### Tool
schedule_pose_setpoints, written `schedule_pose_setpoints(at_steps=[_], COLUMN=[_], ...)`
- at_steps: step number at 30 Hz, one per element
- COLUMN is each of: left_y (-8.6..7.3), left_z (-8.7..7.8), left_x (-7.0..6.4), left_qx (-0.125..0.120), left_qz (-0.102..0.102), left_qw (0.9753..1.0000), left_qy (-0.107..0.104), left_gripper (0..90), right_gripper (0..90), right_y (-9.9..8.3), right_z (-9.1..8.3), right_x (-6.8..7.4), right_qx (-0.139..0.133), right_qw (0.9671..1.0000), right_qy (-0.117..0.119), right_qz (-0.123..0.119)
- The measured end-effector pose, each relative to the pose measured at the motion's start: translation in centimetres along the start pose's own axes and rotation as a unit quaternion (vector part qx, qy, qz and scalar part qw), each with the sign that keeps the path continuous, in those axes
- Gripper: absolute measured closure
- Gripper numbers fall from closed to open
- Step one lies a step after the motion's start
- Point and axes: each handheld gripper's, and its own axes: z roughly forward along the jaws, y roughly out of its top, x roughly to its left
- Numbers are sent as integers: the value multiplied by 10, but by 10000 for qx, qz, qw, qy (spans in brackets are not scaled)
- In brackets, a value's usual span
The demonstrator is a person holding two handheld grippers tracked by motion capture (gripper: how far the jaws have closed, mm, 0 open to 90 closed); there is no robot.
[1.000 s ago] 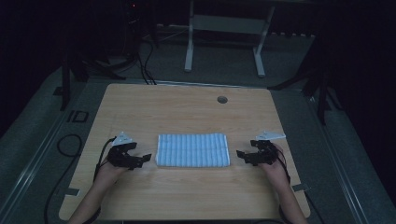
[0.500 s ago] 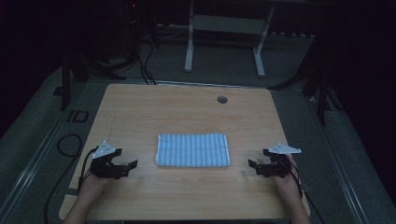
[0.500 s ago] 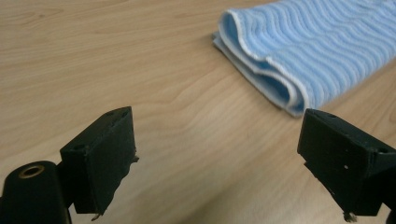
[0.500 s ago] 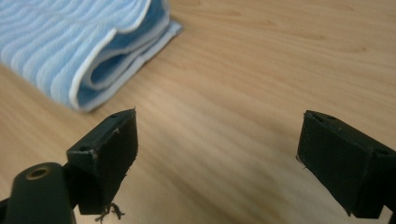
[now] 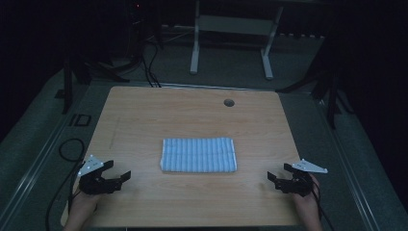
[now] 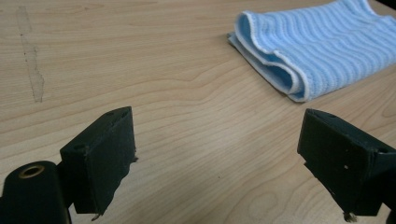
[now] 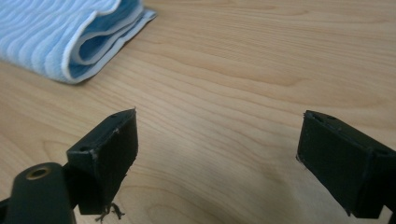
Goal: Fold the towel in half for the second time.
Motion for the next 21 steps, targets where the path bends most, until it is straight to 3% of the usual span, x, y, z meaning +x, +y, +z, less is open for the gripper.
schedule_pose_setpoints(at_steps=[8,16,21], left_y=[-5,-7,-7], left_z=[-4,2,1], left_x=[-3,-11,-12], left_qx=[-262,-108,-125], left_qz=[-104,183,182], left_qw=[9996,9997,9997], left_qy=[65,84,45], left_gripper=[121,120,120], right_gripper=[121,122,122], right_y=[-6,-7,-7], right_z=[0,-2,-1], right_x=[4,2,2], right_qx=[-73,-173,-155], right_qw=[9997,9995,9995], right_qy=[-222,-260,-267], right_qz=[-80,-42,-47])
